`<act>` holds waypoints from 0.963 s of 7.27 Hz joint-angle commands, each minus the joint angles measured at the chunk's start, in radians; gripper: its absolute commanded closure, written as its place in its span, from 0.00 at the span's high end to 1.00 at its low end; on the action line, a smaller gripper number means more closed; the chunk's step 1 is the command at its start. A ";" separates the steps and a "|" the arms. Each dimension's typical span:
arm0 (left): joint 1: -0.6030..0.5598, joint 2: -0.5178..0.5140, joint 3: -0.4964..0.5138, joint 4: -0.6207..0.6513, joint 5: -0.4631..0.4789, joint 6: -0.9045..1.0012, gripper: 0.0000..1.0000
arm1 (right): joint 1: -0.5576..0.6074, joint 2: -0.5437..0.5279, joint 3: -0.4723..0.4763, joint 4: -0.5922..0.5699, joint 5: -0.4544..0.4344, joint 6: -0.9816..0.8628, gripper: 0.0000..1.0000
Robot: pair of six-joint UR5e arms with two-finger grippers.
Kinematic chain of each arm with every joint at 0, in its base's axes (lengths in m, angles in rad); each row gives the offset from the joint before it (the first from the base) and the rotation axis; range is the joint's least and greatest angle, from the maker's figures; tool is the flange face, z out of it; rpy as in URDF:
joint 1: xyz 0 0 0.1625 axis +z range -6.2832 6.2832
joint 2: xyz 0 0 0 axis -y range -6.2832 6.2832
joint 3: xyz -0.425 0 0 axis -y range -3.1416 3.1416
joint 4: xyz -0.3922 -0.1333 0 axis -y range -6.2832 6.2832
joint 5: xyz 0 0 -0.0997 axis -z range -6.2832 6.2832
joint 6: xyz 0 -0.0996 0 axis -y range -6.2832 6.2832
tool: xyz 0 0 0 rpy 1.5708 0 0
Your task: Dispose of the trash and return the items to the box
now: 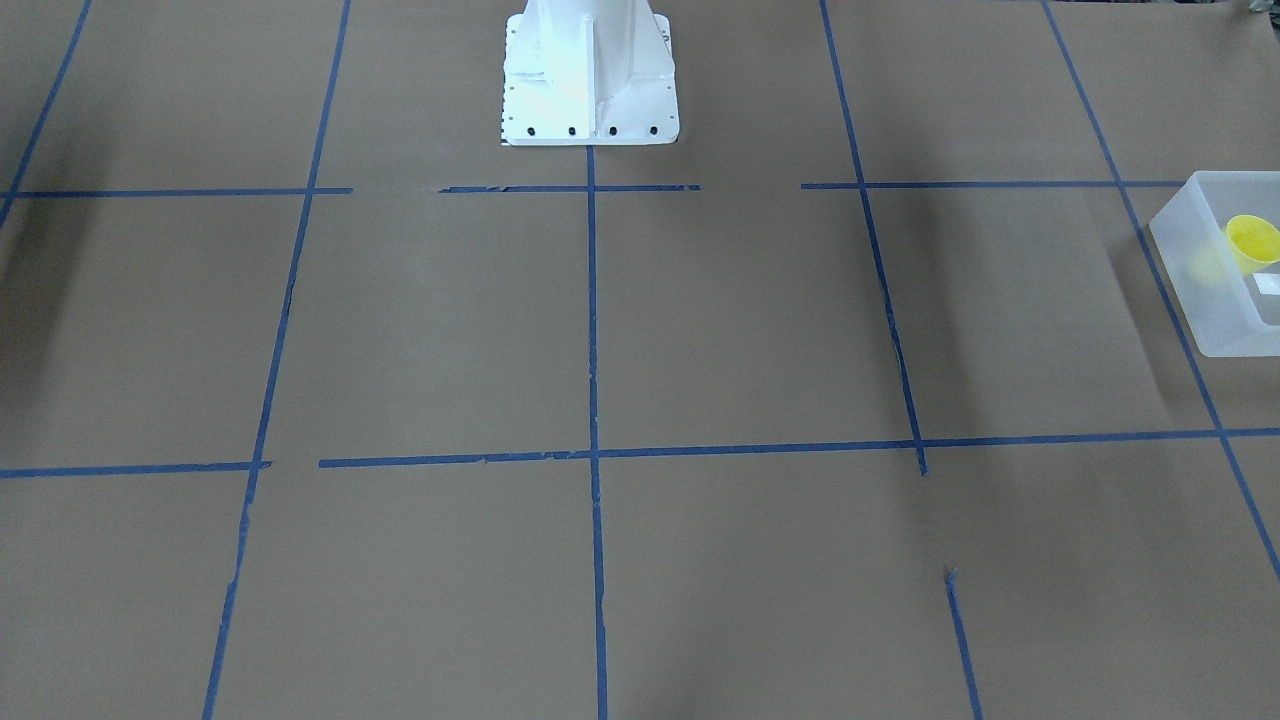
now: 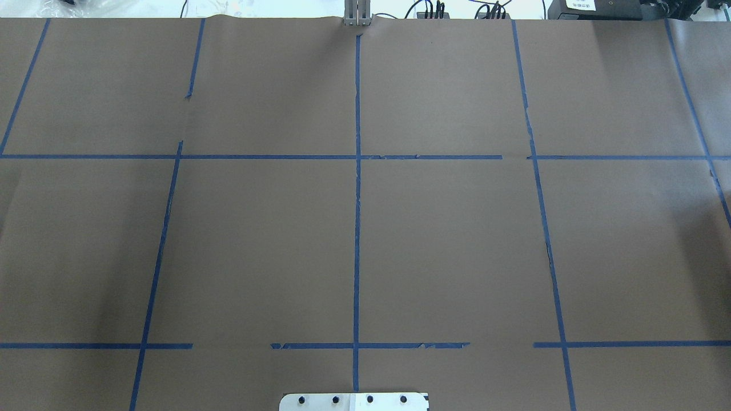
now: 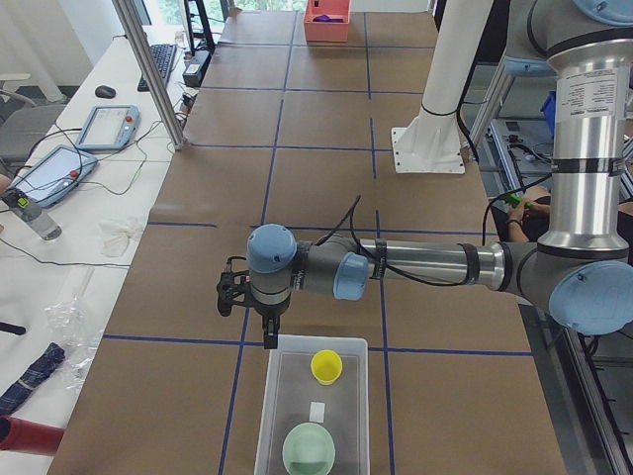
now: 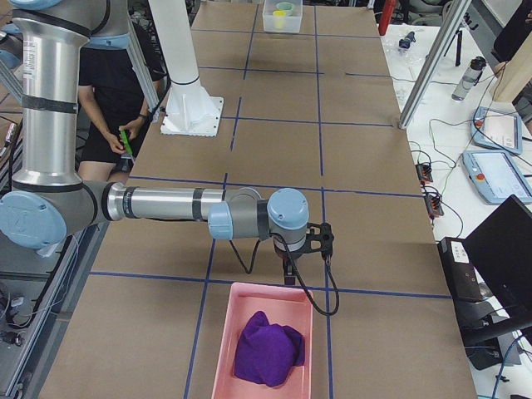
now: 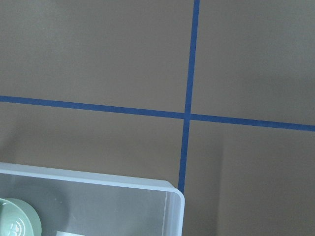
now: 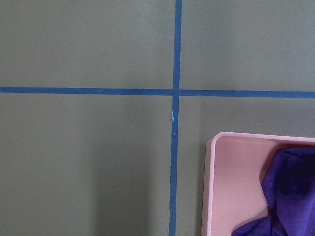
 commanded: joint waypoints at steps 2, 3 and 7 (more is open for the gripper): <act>0.000 0.008 -0.004 -0.003 0.026 0.039 1.00 | 0.000 0.002 -0.002 0.000 0.000 0.000 1.00; 0.000 0.008 -0.001 0.000 0.024 0.083 1.00 | 0.000 0.002 -0.002 0.000 0.000 0.000 1.00; 0.000 0.014 -0.004 0.003 0.017 0.088 1.00 | 0.000 0.002 0.000 0.000 0.000 0.000 1.00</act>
